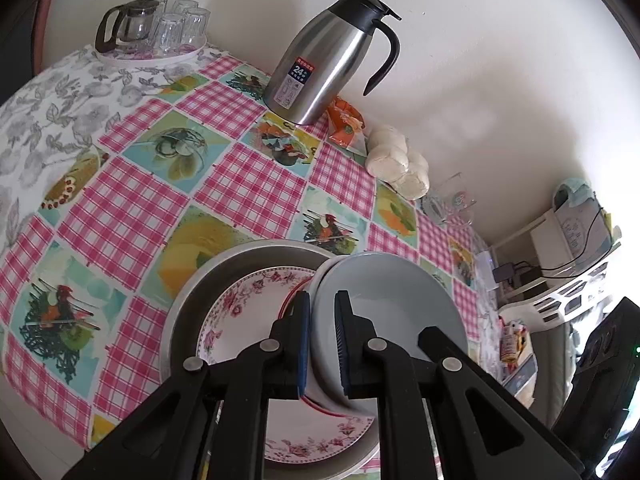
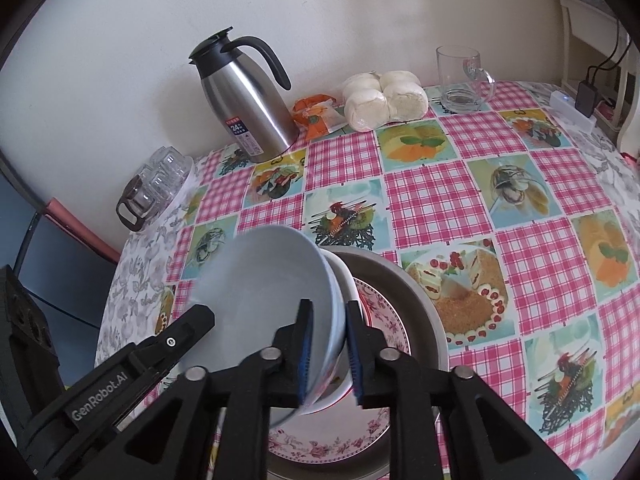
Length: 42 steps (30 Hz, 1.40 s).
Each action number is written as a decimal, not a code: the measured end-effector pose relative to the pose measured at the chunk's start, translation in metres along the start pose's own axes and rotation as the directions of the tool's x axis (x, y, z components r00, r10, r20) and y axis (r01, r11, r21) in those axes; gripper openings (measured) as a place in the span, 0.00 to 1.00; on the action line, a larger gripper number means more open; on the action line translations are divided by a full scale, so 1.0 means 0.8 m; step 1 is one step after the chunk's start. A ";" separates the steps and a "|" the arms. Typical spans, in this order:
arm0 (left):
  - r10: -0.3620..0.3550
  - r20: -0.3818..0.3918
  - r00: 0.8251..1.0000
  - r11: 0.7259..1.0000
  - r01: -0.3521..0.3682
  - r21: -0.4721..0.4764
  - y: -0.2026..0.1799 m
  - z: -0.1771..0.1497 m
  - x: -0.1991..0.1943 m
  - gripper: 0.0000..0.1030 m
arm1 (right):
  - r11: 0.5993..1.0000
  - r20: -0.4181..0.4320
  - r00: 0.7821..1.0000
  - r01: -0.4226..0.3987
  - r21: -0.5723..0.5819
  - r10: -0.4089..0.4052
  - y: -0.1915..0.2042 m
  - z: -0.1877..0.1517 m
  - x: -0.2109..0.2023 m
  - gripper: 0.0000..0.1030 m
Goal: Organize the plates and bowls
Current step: 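Lower the round bowl onto the bowl stack and open both tools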
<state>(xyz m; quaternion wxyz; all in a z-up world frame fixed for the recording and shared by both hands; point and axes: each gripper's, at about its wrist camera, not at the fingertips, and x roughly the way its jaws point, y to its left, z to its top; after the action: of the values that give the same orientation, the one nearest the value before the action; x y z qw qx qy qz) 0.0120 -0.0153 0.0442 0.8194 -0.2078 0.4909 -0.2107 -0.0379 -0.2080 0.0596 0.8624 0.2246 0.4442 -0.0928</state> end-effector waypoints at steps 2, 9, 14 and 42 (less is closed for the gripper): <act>0.002 0.006 1.000 1.000 -0.002 0.009 -0.002 0.000 -0.001 0.12 | 1.000 0.029 1.000 0.003 -0.005 -0.003 0.000 0.002 -0.007 0.28; 0.001 0.007 1.000 1.000 -0.001 0.001 -0.001 0.001 -0.003 0.12 | 1.000 0.044 0.999 0.003 0.027 -0.004 -0.017 0.007 -0.013 0.29; 0.002 0.015 1.000 1.000 -0.002 -0.001 0.000 0.003 -0.006 0.12 | 0.996 0.021 0.998 -0.056 0.073 0.055 -0.034 0.006 -0.004 0.22; 0.220 0.095 0.971 0.970 -0.228 0.083 0.024 -0.063 -0.057 0.84 | 0.996 0.078 0.996 0.040 -0.081 -0.034 -0.029 -0.058 -0.047 0.67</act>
<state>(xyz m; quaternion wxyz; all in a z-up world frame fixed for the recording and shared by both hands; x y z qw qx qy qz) -0.0498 0.0190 0.0449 0.8669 -0.1212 0.4656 -0.1305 -0.1021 -0.2080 0.0593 0.8853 0.1767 0.4186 -0.0988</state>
